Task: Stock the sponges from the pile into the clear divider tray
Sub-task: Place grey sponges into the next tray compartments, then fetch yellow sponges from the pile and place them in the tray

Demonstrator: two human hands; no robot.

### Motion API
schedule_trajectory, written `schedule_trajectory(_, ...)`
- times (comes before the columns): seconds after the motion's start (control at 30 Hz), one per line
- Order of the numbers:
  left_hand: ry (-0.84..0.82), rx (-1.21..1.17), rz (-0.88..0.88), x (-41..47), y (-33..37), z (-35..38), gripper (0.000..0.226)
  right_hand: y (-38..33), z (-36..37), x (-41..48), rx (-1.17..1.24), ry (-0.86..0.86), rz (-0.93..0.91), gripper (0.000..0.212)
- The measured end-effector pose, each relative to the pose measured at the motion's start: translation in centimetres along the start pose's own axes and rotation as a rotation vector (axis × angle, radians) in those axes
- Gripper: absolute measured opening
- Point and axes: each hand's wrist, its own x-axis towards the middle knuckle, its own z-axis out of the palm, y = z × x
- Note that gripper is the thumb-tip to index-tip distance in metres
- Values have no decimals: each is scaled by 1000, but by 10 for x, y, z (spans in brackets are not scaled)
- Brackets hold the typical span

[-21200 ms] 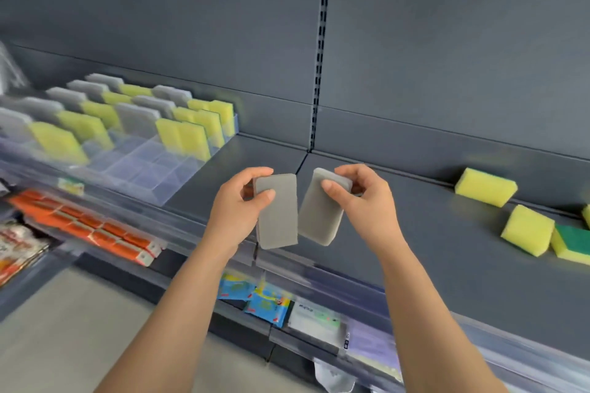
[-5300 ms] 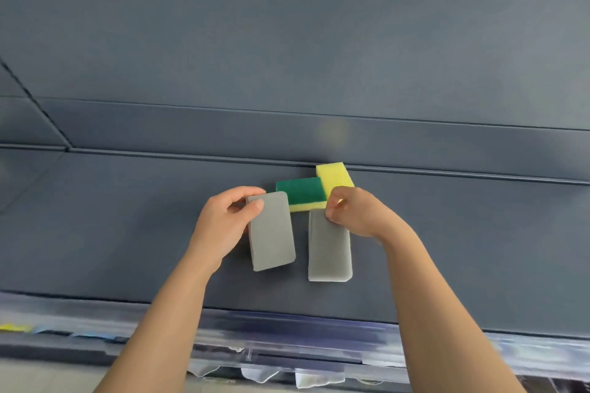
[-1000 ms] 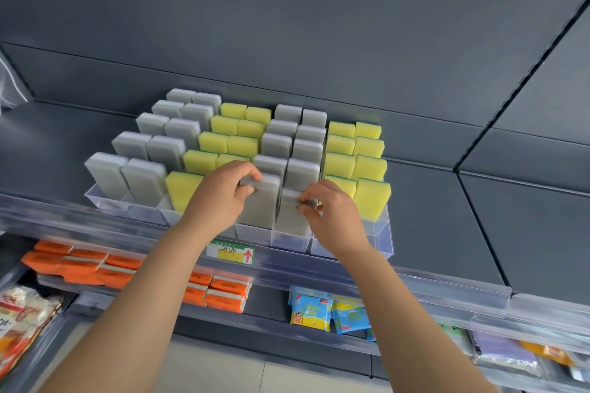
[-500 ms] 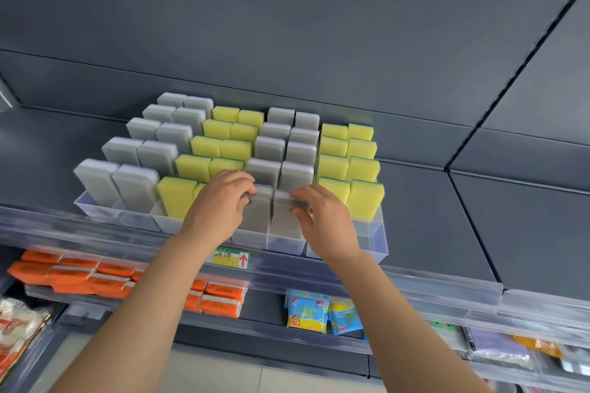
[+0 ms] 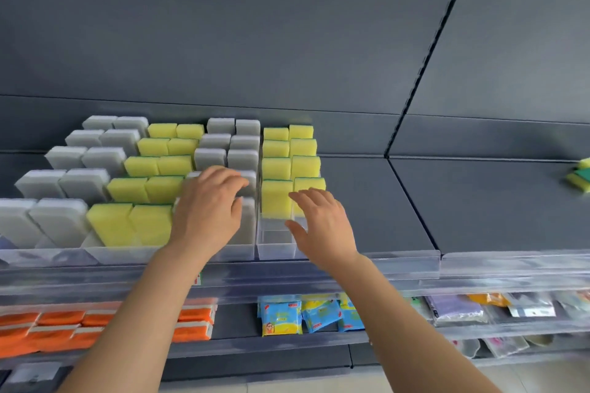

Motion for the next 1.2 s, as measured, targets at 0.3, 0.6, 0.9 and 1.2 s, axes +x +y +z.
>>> schedule_trajectory(0.3,-59,-26,219,43,114,54,36,118,-66,-47,-135,-47,231,49)
schedule_trajectory(0.6,-133,-34,268,69,261,117,31,242,-139,-109,-227,-105,379,47)
schedule_trajectory(0.9,-225,-20,354,98,385,175,25,350,-190,-154,-282,-108,499,40)
schedule_trajectory(1.2,-255,-63,432,160,480,237,20,456,-220,-161,-315,-93,606,42)
